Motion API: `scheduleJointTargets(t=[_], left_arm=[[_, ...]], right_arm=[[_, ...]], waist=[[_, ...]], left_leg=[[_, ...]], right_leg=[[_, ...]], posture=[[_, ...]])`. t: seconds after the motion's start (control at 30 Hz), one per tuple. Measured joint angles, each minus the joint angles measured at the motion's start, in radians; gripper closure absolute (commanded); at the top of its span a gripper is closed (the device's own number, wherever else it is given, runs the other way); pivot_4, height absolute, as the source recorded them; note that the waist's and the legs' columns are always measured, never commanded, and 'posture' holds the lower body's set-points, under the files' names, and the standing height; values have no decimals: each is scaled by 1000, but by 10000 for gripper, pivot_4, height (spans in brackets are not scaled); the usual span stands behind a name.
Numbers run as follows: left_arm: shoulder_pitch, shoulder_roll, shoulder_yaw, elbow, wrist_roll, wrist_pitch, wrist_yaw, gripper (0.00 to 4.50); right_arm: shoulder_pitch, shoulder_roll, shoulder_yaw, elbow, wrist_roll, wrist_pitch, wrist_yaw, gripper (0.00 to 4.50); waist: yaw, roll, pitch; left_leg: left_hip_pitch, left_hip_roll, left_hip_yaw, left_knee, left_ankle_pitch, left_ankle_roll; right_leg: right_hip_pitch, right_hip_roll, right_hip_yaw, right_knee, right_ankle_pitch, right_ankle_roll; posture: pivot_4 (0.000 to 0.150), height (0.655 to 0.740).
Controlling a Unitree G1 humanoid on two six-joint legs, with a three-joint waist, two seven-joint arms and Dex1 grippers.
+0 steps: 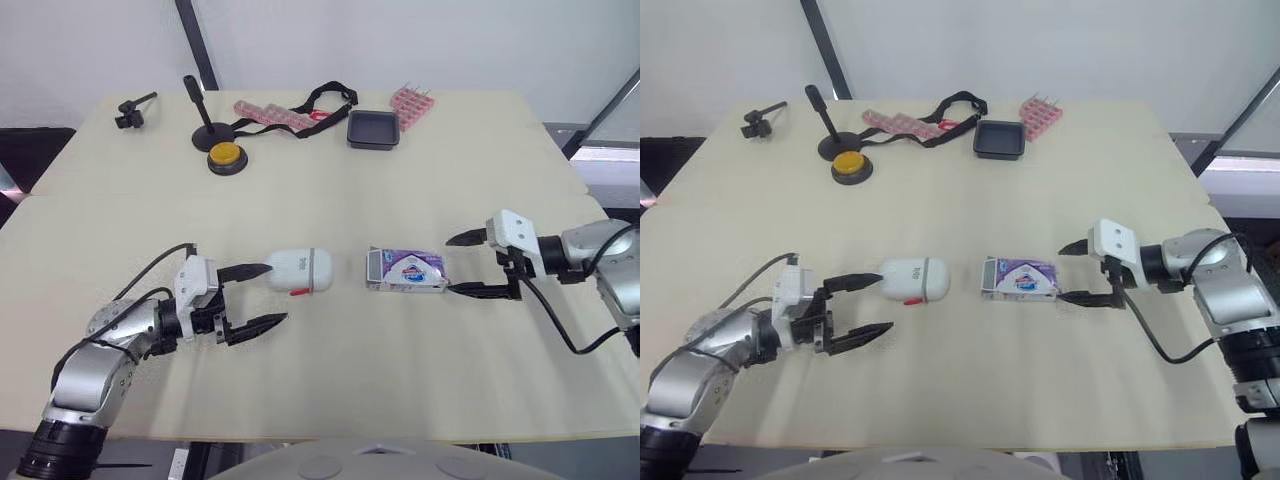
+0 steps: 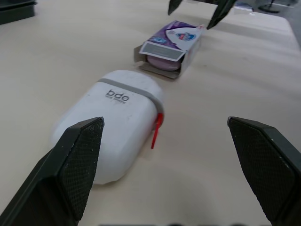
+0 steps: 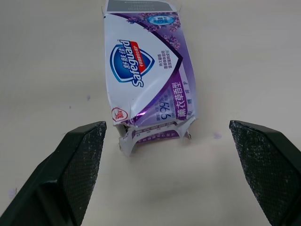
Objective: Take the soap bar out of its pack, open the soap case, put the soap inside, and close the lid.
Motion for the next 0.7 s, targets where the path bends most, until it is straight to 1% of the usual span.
scheduleJointTargets(t=[0.23, 0.67, 0.7], left_arm=[[45, 0, 11, -13, -8, -7, 2, 406], [46, 0, 7, -40, -10, -8, -16, 406], [46, 0, 7, -41, -10, -8, -16, 114]], right_arm=[[-16, 30, 31, 3, -9, 23, -5, 0], [-22, 53, 46, 45, -30, 20, -8, 0], [-22, 58, 46, 46, -32, 17, -9, 2572]], waist=[[2, 0, 0], [1, 0, 0], [1, 0, 0]], left_leg=[[0, 0, 1, 0, 0, 0], [0, 0, 2, 0, 0, 0], [0, 0, 2, 0, 0, 0]], right_leg=[[0, 0, 0, 0, 0, 0], [0, 0, 1, 0, 0, 0], [0, 0, 1, 0, 0, 0]], posture=[[1500, 7291], [1500, 7291], [1500, 7291]])
